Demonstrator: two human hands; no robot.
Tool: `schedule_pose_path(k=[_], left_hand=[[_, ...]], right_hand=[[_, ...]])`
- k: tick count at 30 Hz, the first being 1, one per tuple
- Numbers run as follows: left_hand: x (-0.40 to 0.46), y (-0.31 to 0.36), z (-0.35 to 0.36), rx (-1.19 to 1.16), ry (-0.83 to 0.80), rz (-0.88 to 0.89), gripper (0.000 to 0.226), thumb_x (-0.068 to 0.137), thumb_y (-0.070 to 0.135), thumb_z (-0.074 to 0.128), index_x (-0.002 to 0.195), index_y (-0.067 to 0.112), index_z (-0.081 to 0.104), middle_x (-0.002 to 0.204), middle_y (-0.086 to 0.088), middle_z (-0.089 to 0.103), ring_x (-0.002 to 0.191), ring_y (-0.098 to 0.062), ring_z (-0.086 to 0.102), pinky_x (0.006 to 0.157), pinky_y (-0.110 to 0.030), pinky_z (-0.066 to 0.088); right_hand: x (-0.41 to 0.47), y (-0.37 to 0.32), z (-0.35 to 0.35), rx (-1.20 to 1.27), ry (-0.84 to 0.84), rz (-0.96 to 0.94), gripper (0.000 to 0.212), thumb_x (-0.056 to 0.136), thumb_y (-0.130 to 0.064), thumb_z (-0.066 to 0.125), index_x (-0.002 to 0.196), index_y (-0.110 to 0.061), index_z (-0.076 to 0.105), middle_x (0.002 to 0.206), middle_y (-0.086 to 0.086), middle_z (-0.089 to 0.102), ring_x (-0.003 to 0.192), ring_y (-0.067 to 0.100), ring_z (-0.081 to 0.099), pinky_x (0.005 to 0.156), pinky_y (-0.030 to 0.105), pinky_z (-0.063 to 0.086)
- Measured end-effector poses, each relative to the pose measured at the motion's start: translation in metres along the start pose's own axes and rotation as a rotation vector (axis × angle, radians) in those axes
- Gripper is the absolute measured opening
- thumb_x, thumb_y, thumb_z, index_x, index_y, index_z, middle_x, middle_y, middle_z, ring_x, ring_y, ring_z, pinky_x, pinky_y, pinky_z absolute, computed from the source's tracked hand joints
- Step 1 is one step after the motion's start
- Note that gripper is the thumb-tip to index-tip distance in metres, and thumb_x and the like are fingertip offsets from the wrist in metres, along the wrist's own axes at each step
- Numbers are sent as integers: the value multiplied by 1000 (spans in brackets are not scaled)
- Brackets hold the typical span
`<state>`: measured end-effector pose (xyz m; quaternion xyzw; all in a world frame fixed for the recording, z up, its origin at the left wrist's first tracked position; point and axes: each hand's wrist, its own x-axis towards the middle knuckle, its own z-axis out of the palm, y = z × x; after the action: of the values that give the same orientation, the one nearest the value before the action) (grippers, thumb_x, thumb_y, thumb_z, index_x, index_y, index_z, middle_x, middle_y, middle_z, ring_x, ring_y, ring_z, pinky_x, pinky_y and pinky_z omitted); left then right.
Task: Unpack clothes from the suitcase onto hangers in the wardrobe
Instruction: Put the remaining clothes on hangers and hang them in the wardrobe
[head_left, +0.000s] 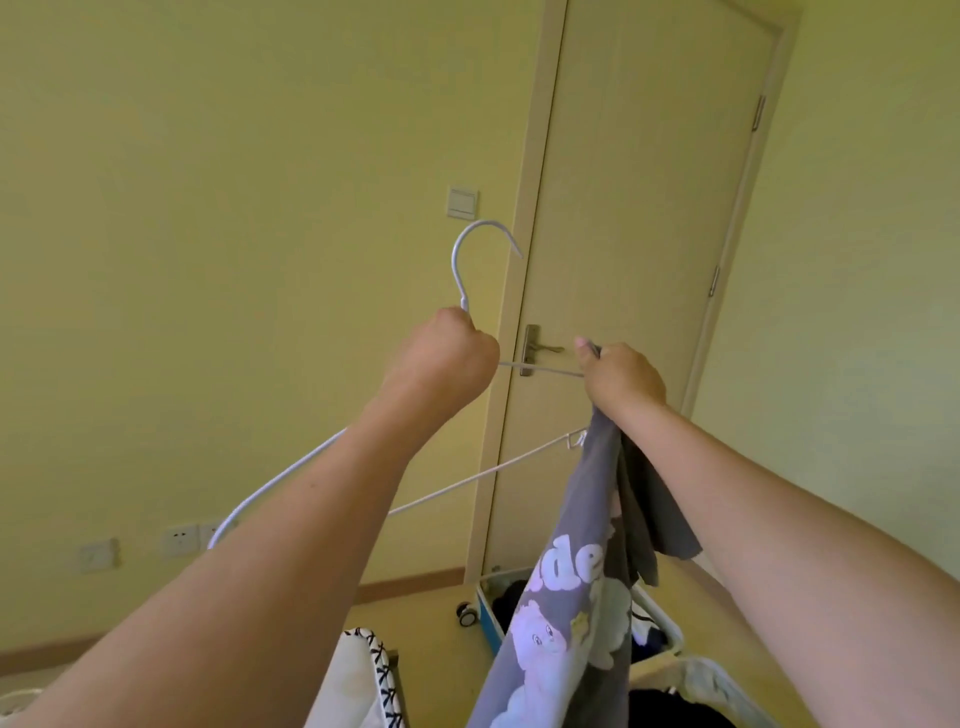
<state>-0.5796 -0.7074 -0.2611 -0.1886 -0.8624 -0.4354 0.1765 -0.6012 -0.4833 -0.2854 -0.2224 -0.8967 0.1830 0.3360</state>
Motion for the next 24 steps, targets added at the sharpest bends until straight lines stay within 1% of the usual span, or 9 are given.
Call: schedule_pose_path(k=[2,5,8,13,15,17,19,21,24], left_hand=[[10,0,-7,-49,-40,10,13,88,11,45,90,5,56,74,-4,54,64,-22,49,54,-29,33],[26,0,-15,-154,-72,38,17,84,6,49,88,-3,63,76,-9,56,71,-30,49,62,-32,37],[31,4,-10,-162,-75,80,18,84,7,49,86,-4,63,74,-11,57,70,-30,47,62,-34,38],[26,16,21,-39,14,104,18,94,21,40,88,12,53,77,-4,57,76,-31,55,61,-32,39],[22,24,33,22,12,114,14,94,21,38,88,15,49,78,-1,54,81,-32,55,67,-34,42],[18,29,40,116,37,147,12,94,20,38,88,15,47,77,-2,51,80,-33,53,67,-35,42],[17,33,44,224,107,186,7,93,17,39,89,17,43,70,0,44,74,-33,49,63,-33,37],[16,38,47,283,150,211,5,93,14,40,91,19,41,67,1,39,72,-32,48,61,-32,34],[10,45,51,279,172,288,4,94,15,39,93,19,40,66,0,39,69,-33,47,58,-33,33]], right_hand=[[7,11,-7,-31,21,-33,62,97,-57,32,90,-8,70,101,17,68,95,35,63,80,35,48],[17,31,-23,-88,22,-32,60,99,-55,30,65,-12,53,86,15,60,82,32,57,73,34,43],[20,34,-39,-220,-29,-70,62,102,-51,24,66,-9,51,78,13,55,77,30,52,67,32,38],[23,18,-60,-662,-20,-255,61,103,-52,15,73,-12,51,61,5,44,68,27,49,61,30,35],[23,15,-70,-832,35,-320,61,103,-51,14,72,-15,51,63,3,48,68,26,51,62,28,35],[24,16,-77,-895,24,-359,60,103,-52,17,77,-16,57,78,6,62,80,27,61,64,28,36],[30,27,-81,-833,-74,-348,55,104,-49,25,90,-14,65,95,14,67,91,30,63,66,30,36],[37,39,-81,-643,-232,-277,43,105,-36,33,99,-8,66,102,20,65,87,31,58,67,30,35],[41,53,-74,-302,-305,-110,36,103,-22,41,70,-9,50,81,20,61,68,27,53,55,30,35]])
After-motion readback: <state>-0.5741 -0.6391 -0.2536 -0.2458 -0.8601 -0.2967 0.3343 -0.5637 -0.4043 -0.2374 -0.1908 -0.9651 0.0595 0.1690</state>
